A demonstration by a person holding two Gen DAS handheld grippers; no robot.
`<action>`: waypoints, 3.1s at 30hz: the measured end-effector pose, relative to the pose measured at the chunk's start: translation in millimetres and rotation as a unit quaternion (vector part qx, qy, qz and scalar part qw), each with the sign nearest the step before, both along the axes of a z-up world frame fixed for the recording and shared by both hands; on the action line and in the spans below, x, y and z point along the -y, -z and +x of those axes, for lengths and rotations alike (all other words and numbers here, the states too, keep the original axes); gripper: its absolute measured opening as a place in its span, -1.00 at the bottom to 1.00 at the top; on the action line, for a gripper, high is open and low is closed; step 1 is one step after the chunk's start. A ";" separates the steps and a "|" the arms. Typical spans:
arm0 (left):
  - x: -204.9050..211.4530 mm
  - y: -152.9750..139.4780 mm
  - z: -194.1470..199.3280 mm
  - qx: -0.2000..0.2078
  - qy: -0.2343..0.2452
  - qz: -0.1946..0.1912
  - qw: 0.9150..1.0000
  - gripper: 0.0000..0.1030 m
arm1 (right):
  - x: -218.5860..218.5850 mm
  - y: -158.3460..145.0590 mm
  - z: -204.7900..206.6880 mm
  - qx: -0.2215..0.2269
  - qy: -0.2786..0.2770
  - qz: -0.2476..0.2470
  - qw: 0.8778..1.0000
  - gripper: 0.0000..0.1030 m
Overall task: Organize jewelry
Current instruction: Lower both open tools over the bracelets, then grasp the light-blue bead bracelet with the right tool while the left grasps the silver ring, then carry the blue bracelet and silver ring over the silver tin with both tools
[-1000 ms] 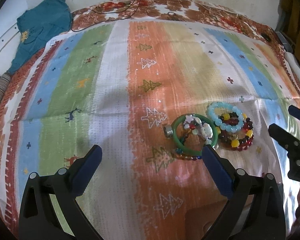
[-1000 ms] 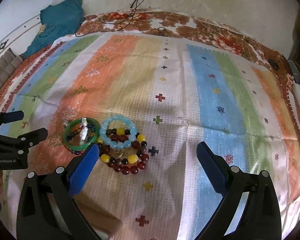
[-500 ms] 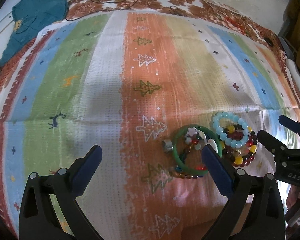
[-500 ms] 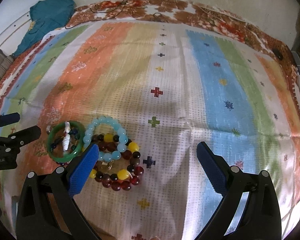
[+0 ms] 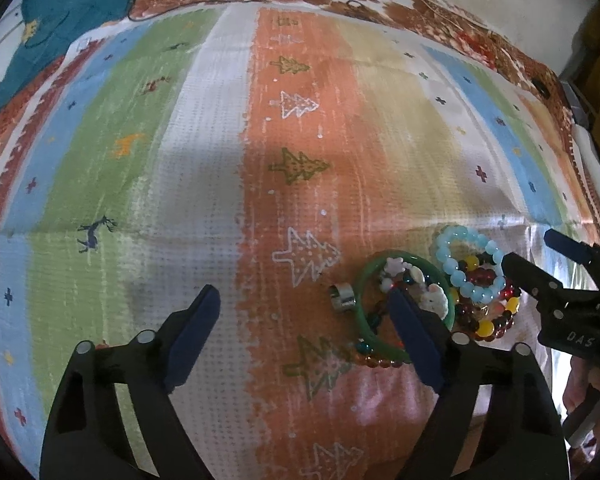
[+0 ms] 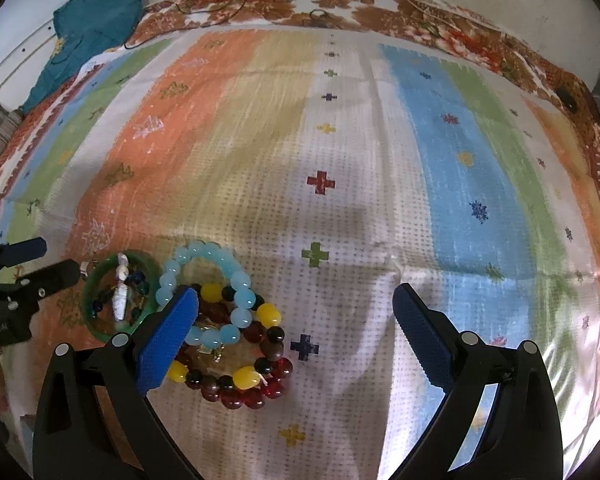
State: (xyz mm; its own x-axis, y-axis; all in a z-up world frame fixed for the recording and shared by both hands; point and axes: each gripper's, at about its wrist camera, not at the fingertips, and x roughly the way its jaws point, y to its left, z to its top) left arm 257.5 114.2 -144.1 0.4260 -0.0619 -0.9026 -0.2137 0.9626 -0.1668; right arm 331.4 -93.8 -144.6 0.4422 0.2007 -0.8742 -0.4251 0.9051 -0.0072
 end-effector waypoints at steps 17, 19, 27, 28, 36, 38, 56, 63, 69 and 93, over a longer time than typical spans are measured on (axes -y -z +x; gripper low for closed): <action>1.2 11.3 5.2 -0.002 -0.005 -0.003 1.000 -0.01 | -5.6 14.2 8.4 -0.013 -0.009 -0.011 1.000 0.36; 1.2 12.5 5.0 -0.005 -0.005 -0.001 1.000 -0.08 | -5.7 14.7 8.3 -0.014 -0.011 -0.009 1.000 0.26; 3.3 14.9 7.8 -0.005 -0.001 0.007 1.000 -0.24 | -11.7 15.5 4.9 -0.025 -0.036 0.007 0.999 -0.34; 3.7 15.3 7.8 -0.005 -0.001 0.009 1.000 -0.25 | -12.6 15.7 4.7 -0.027 -0.038 0.009 0.999 -0.42; 7.3 16.1 8.2 -0.006 0.007 0.007 1.000 -0.68 | -19.9 15.8 -0.3 -0.028 -0.052 0.011 0.998 -0.72; 9.7 16.0 7.9 -0.006 0.010 0.006 1.000 -0.76 | -19.2 15.5 -0.6 -0.028 -0.053 0.013 0.998 -0.72; 12.3 -14.7 -6.4 0.004 -0.001 0.027 1.000 -0.83 | -14.5 -29.8 -27.9 0.012 -0.064 0.018 0.998 -0.77; 23.2 -33.8 -20.3 0.014 0.009 0.040 0.999 -0.83 | -6.0 -46.2 -44.1 0.026 -0.059 0.024 0.998 -0.77; 27.8 -45.0 -30.6 0.019 0.012 0.046 0.999 -0.83 | 0.5 -61.2 -55.5 0.040 -0.055 0.031 0.997 -0.77; 71.4 -104.2 -94.3 0.081 0.054 0.052 0.994 -0.83 | 21.9 -109.3 -122.9 0.097 -0.068 0.056 0.991 -0.77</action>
